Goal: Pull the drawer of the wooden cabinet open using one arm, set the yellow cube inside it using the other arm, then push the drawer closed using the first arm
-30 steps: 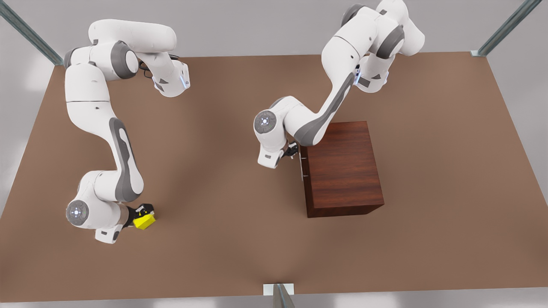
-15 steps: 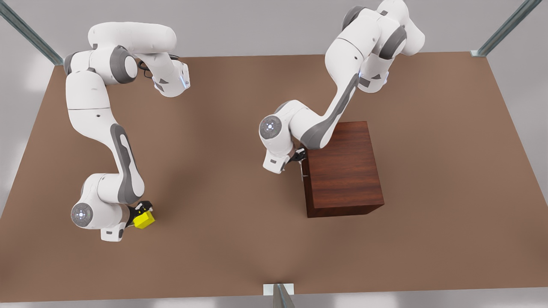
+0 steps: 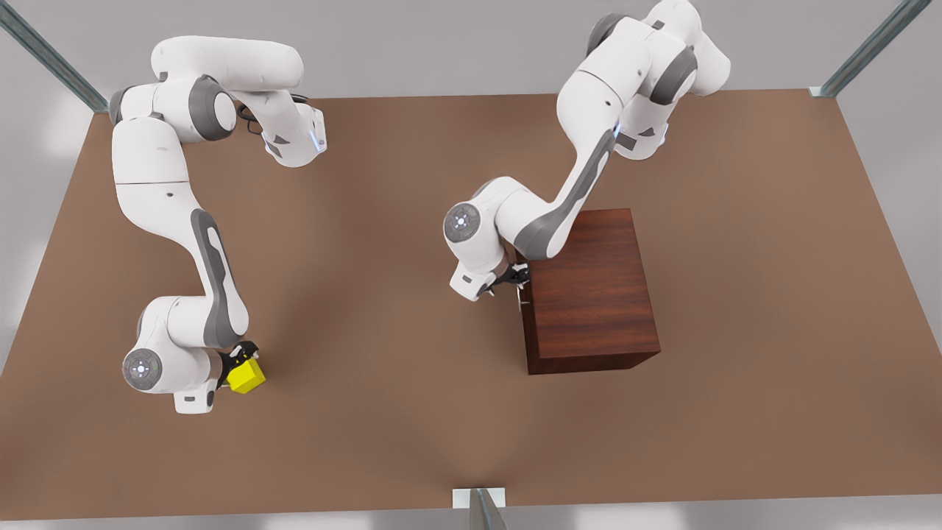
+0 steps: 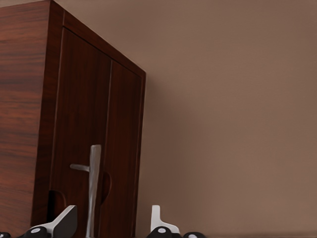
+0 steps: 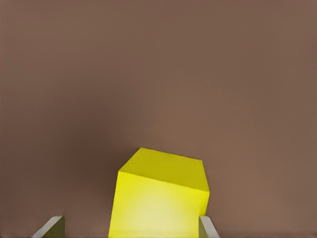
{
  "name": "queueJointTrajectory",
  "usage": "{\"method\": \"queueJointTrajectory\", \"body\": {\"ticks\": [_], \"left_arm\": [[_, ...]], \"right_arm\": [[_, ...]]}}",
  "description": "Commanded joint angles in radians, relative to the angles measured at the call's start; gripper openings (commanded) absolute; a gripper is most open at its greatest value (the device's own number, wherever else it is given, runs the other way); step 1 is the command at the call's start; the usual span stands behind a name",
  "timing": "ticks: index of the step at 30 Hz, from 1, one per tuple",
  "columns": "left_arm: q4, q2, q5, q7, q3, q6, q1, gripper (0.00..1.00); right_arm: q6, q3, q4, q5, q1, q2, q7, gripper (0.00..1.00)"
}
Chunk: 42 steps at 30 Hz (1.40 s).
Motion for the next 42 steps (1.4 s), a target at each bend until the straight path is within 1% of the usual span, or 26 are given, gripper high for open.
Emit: {"method": "queueJointTrajectory", "body": {"ticks": [1, 9, 15, 18, 24, 26, 28, 29, 34, 35, 39, 41, 42], "left_arm": [[-0.001, 0.003, 0.005, 0.156, 0.0, 0.0, 0.0, 0.79], [0.005, 0.02, 0.003, 0.137, -0.001, 0.034, 0.0, 0.79], [0.006, 0.026, 0.003, 0.08, -0.005, 0.051, -0.014, 0.79], [0.008, 0.028, 0.002, 0.067, -0.009, 0.059, -0.017, 0.76], [0.098, 0.078, -0.003, 0.018, -0.021, 0.06, -0.035, 0.75], [0.12, 0.09, -0.003, 0.007, -0.024, 0.06, -0.035, 0.75], [0.134, 0.098, -0.003, 0.002, -0.026, 0.062, -0.035, 0.75], [0.146, 0.103, -0.003, -0.004, -0.035, 0.066, -0.035, 0.75], [0.163, 0.12, -0.003, -0.07, -0.051, 0.092, -0.035, 0.75], [0.17, 0.123, -0.004, -0.078, -0.052, 0.095, -0.035, 0.75], [0.186, 0.124, -0.004, -0.211, -0.075, 0.132, -0.052, 0.75], [0.255, 0.114, -0.003, -0.404, -0.077, 0.131, -0.092, 0.75], [0.316, 0.074, -0.006, -0.524, -0.078, 0.12, -0.114, 0.76]], "right_arm": [[-0.009, 0.0, 0.0, -0.023, -0.001, -0.001, -0.012, 1.0], [-0.006, 0.0, 0.0, -0.063, -0.004, 0.012, 0.017, 1.0], [0.054, 0.0, 0.0, -0.084, -0.009, 0.046, 0.018, 1.0], [0.055, 0.0, 0.004, -0.082, -0.006, 0.052, 0.028, 1.0], [0.069, 0.0, 0.013, -0.109, -0.001, 0.066, 0.112, 0.99], [0.078, 0.0, 0.008, -0.11, -0.003, 0.068, 0.113, 0.92], [0.078, 0.002, 0.007, -0.112, -0.003, 0.066, 0.113, 0.69], [0.075, 0.002, 0.007, -0.112, -0.003, 0.066, 0.113, 0.6], [0.057, 0.008, 0.01, -0.109, 0.005, 0.057, 0.144, 0.59], [0.005, 0.02, 0.025, -0.107, 0.001, 0.045, 0.146, 0.6], [-0.035, 0.074, 0.03, -0.081, 0.001, -0.024, 0.15, 0.6], [-0.071, 0.114, 0.04, -0.082, -0.001, -0.053, 0.219, 0.6], [-0.087, 0.132, 0.047, -0.082, 0.002, -0.067, 0.258, 0.6]]}}
